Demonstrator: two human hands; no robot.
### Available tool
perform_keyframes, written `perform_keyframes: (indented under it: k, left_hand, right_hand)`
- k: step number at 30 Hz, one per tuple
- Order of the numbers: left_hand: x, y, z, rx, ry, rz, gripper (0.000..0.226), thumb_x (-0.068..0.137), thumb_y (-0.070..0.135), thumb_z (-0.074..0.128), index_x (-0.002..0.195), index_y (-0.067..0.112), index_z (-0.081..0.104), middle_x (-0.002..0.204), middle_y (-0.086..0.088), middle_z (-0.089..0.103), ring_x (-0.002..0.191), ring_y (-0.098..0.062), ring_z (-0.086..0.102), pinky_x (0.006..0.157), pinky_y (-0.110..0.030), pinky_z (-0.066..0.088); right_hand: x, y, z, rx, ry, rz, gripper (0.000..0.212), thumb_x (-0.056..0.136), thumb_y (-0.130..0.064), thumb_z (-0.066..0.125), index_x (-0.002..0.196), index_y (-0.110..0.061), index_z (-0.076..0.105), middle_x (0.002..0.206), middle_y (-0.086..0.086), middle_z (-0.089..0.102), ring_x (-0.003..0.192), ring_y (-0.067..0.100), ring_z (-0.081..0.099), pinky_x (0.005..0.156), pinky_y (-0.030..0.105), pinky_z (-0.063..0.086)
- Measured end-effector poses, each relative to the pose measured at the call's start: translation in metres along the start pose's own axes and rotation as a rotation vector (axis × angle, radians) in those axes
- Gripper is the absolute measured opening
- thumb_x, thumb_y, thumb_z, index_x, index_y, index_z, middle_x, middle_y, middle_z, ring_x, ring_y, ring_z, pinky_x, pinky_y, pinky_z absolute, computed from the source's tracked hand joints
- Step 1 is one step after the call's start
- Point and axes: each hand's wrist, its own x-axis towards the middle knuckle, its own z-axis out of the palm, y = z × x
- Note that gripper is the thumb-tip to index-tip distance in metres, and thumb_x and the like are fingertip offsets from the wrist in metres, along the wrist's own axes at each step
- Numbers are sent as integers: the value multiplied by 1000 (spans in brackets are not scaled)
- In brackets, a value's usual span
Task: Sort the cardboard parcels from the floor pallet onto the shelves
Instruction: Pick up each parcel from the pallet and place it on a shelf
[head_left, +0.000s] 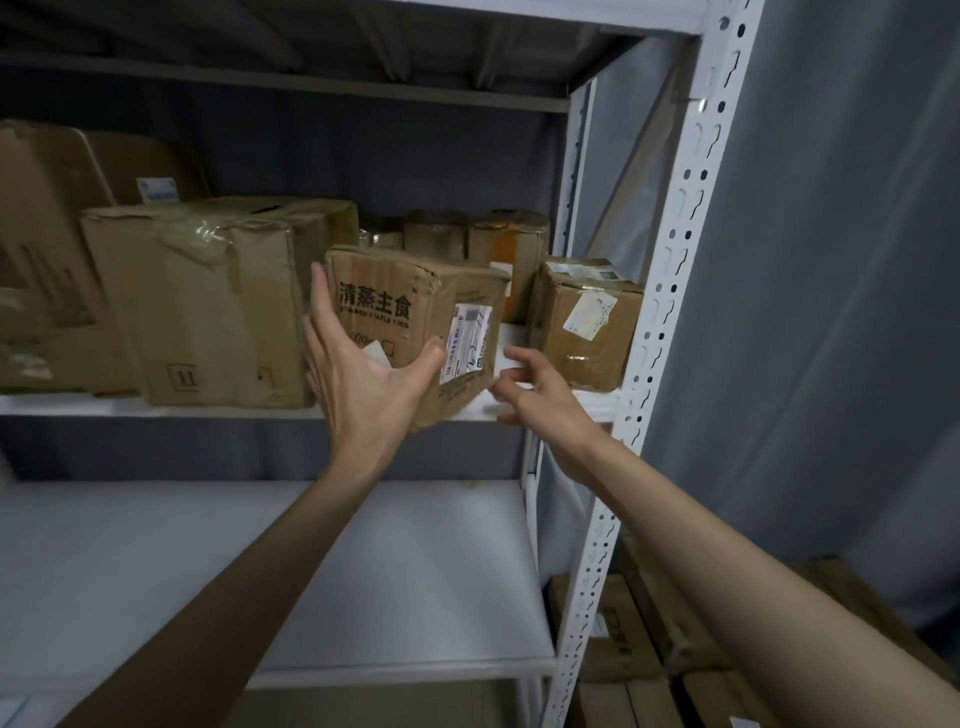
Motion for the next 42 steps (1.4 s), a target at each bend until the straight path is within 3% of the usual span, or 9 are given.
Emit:
perform_keyframes:
  k: [6, 11, 17, 21, 27, 30, 33, 38, 42]
  left_hand:
    - [-49, 26, -68, -197, 28, -67, 108, 73, 52, 74, 160, 31, 13, 161, 10, 26, 135, 7, 38, 113, -21, 32]
    - [-95, 38, -87, -363, -14, -245, 103, 69, 49, 71, 157, 24, 25, 151, 3, 47, 126, -9, 58, 107, -37, 49]
    - [-166, 46, -47, -441, -249, -398, 84, 76, 44, 68, 146, 7, 41, 137, -11, 60, 118, -24, 66, 99, -53, 54]
    - [-226, 61, 3, -444, -365, -483, 88, 73, 51, 70, 143, 9, 39, 121, 5, 66, 106, -11, 71, 75, -33, 61]
    - [-304, 96, 77, -458, -599, -571, 79, 77, 60, 68, 137, 18, 39, 98, 22, 73, 92, 4, 70, 65, -18, 55]
    - [-330, 111, 108, -433, -769, -591, 79, 78, 64, 65, 140, 19, 47, 123, 7, 69, 105, -4, 68, 76, -25, 52]
    - [-350, 122, 132, -435, -941, -588, 67, 90, 59, 61, 142, 19, 51, 129, 2, 68, 111, -11, 68, 89, -33, 54]
    - [-362, 123, 169, -451, -1089, -584, 65, 88, 54, 69, 144, 28, 50, 128, 5, 69, 115, -13, 67, 105, -44, 50]
    - [-353, 111, 205, -427, -1145, -627, 87, 78, 59, 76, 150, 27, 40, 130, 7, 67, 111, -10, 68, 94, -39, 55]
  right_hand:
    - [-55, 2, -7, -2, -151, 20, 70, 93, -46, 67, 151, -22, 37, 138, 0, 58, 123, 15, 58, 107, 44, 49]
    - [-119, 19, -31, 69, -224, 22, 60, 92, -51, 68, 141, -25, 45, 130, -10, 63, 117, 6, 62, 105, 43, 50]
    - [-200, 70, -102, 129, -146, 146, 66, 89, -61, 65, 145, -40, 35, 133, -10, 62, 119, 11, 63, 100, 47, 55]
    - [-261, 103, -160, 173, -6, 238, 70, 85, -65, 68, 143, -41, 38, 126, -15, 67, 112, 6, 68, 93, 44, 59]
    - [-343, 134, -244, 179, 246, 320, 77, 76, -72, 72, 140, -41, 43, 126, -16, 67, 106, 6, 70, 87, 37, 61]
    - [-374, 145, -277, 175, 353, 356, 81, 73, -73, 74, 140, -39, 43, 127, -14, 66, 108, 8, 70, 92, 42, 60]
    - [-394, 155, -302, 139, 436, 400, 84, 73, -74, 73, 142, -41, 39, 130, -12, 64, 111, 12, 69, 93, 41, 59]
    - [-399, 165, -328, 139, 496, 455, 80, 79, -71, 69, 144, -39, 35, 128, -5, 64, 107, 14, 69, 66, 22, 60]
    - [-383, 179, -348, 125, 530, 491, 76, 81, -72, 65, 140, -33, 38, 129, -1, 62, 113, 19, 65, 91, 42, 59]
